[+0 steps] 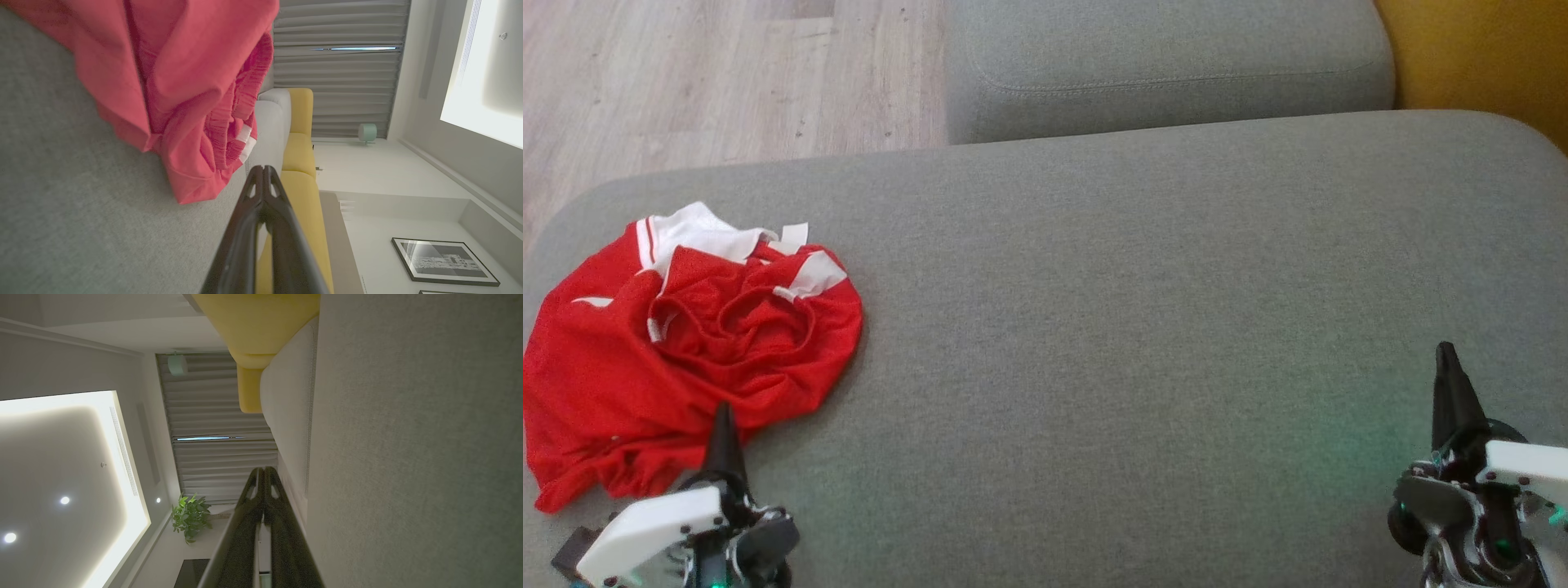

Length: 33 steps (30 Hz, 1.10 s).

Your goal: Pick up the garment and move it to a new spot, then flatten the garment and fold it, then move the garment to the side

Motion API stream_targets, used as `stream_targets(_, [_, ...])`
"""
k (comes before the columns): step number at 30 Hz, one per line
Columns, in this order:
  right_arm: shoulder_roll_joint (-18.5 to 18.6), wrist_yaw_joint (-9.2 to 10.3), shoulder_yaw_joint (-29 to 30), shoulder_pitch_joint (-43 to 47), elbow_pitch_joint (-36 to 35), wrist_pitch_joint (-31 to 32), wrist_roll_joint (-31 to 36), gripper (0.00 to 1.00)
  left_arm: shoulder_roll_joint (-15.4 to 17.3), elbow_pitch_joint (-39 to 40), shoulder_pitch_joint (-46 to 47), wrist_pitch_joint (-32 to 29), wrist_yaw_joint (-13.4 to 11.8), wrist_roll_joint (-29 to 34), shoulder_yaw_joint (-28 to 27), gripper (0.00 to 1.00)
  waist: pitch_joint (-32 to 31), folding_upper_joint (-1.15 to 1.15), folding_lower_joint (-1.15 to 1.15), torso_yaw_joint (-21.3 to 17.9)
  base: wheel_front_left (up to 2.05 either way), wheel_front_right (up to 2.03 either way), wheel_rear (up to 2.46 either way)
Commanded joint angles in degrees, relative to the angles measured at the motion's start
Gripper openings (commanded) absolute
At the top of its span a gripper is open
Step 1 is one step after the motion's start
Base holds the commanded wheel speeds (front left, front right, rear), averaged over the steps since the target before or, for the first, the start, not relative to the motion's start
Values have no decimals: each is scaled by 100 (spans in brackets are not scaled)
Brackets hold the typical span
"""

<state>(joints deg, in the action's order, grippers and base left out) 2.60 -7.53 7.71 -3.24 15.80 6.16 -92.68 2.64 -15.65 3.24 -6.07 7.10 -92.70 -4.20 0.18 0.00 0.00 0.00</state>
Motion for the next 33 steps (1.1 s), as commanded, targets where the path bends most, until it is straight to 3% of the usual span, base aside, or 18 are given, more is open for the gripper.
stream_targets(1, [28,4,-121,-294,-178,31,49,0,23,162,294,-40,39,51,-229,0,0,0,0,0,0,0,0])
stream_targets(2, [0,0,-2,0,1,0,0,100,0,-1,0,1,-1,1,2,100,0,0,0,0,0,0,0])
stream_targets(6, [-21,0,-25,181,302,-6,-1,100,-10,-300,-157,18,-5,5,53,100,0,0,0,0,0,0,0])
stream_targets(18, [-6,0,-325,214,192,-213,277,100,-7,-156,-248,219,-16,393,146,100,-83,0,0,19,0,0,0])
stream_targets(33, [-9,1,-531,260,111,-466,1686,100,-3,189,-363,470,-230,1641,376,100,-180,0,0,76,0,0,0])
